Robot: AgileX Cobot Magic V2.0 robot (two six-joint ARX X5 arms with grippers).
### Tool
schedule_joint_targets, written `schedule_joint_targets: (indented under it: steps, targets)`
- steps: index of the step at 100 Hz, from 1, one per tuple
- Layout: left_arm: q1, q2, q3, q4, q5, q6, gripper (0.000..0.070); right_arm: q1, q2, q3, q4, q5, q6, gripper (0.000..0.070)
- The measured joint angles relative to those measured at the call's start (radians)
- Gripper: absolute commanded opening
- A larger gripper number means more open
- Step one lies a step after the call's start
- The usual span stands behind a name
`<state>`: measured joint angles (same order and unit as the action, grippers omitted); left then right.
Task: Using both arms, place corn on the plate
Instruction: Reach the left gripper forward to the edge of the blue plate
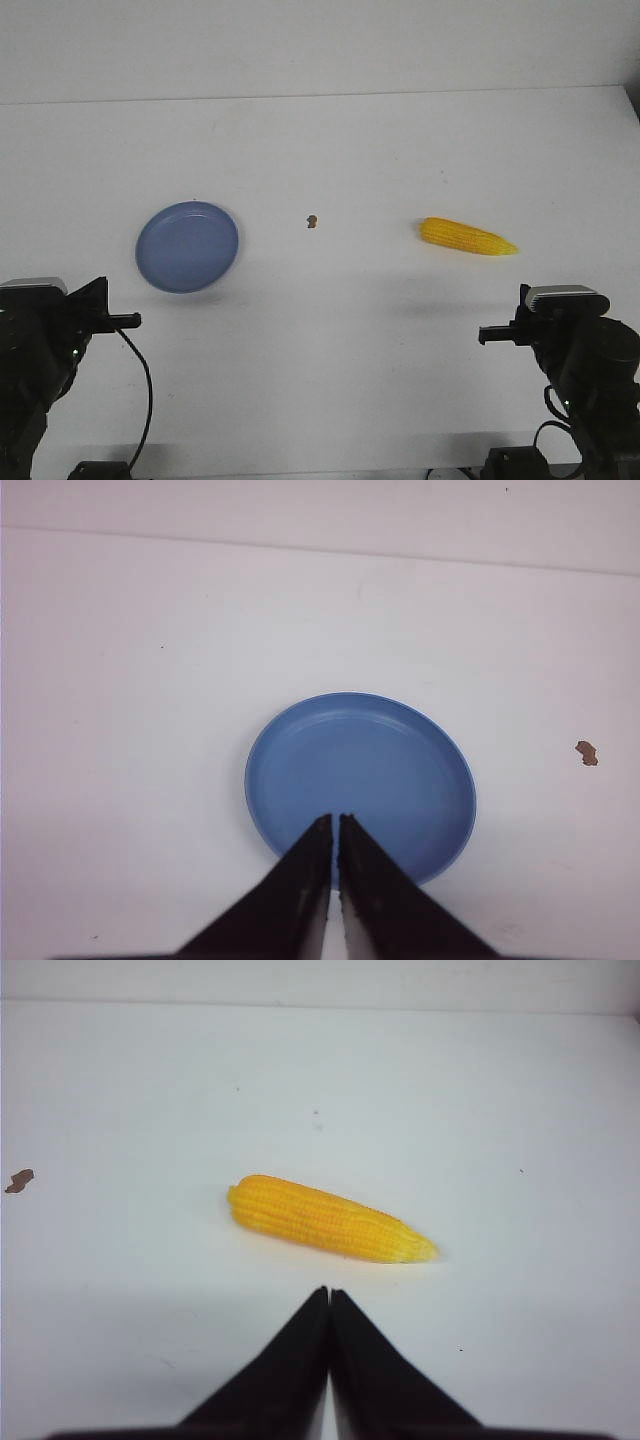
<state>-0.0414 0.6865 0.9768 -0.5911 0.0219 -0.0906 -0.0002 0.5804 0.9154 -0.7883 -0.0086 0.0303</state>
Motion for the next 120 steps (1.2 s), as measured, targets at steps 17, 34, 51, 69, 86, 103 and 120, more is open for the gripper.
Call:
schedule_joint_targets:
  steps: [17,34,51,69,86,103,120]
  targets:
    - [0.000,0.000,0.000,0.000,0.000,0.000,0.0353,0.000,0.000,0.000,-0.004,0.000,0.000,0.0366]
    - [0.000,0.000,0.000,-0.001,0.000,0.002,0.0352,0.000,0.000,0.000,-0.004,0.000,0.000,0.0365]
    - [0.000,0.014,0.000,0.004,0.000,0.002,0.0352,0.000,0.000,0.000,-0.003,0.000,0.000,0.0365]
    - [0.000,0.108,0.005,0.070,0.000,-0.009,0.0351,0.000,0.000,0.000,0.009,0.005,0.000,0.0364]
    - [0.027,0.320,0.049,0.094,0.001,-0.039,0.0352,0.000,0.000,0.000,0.016,0.006,0.000,0.0364]
    - [0.074,0.543,0.084,0.115,0.000,-0.059,0.0353,0.000,0.000,0.000,0.016,0.006,0.000,0.0364]
    - [0.117,0.716,0.120,0.177,0.000,-0.066,0.0353,0.000,0.000,0.000,0.016,0.006,0.000,0.0364]
